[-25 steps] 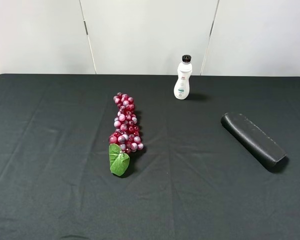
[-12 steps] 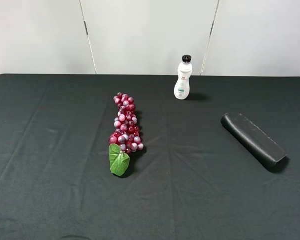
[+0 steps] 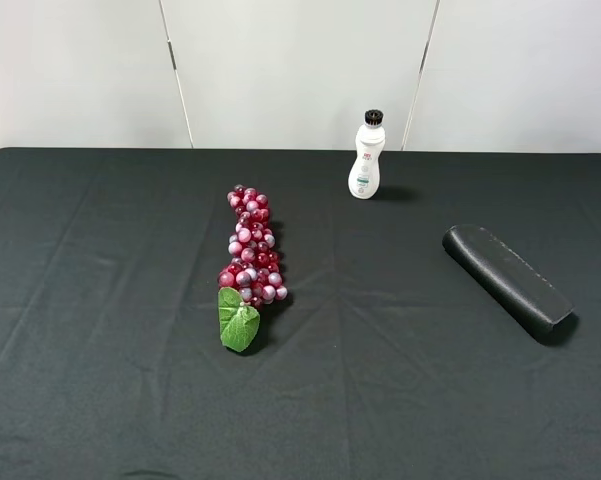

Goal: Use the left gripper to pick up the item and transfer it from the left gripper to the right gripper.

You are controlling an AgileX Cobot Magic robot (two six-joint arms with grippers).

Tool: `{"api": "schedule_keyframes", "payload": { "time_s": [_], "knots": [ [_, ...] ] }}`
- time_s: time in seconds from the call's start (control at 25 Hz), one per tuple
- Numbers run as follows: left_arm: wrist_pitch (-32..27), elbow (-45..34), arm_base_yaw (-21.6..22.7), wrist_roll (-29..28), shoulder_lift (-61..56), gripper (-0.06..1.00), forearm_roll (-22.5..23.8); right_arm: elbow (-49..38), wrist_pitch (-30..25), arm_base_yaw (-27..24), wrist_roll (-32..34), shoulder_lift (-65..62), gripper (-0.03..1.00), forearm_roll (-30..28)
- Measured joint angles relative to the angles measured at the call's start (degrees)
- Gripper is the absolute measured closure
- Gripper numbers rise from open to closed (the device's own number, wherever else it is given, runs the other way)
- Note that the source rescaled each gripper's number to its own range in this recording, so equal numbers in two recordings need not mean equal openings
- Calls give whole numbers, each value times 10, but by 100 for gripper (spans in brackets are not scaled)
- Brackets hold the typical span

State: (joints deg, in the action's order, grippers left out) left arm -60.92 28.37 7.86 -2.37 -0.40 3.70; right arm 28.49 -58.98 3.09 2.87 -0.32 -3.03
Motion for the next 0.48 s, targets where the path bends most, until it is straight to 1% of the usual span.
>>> {"api": "schedule_keyframes", "payload": {
  "time_s": [0.12, 0.2, 0.48],
  "knots": [
    [0, 0, 0, 0, 0, -6, 0, 0, 0, -49, 0, 0, -3, 0],
    [0, 0, 0, 0, 0, -6, 0, 0, 1, -72, 0, 0, -3, 0],
    [0, 0, 0, 0, 0, -6, 0, 0, 1, -78, 0, 0, -3, 0]
  ]
}}
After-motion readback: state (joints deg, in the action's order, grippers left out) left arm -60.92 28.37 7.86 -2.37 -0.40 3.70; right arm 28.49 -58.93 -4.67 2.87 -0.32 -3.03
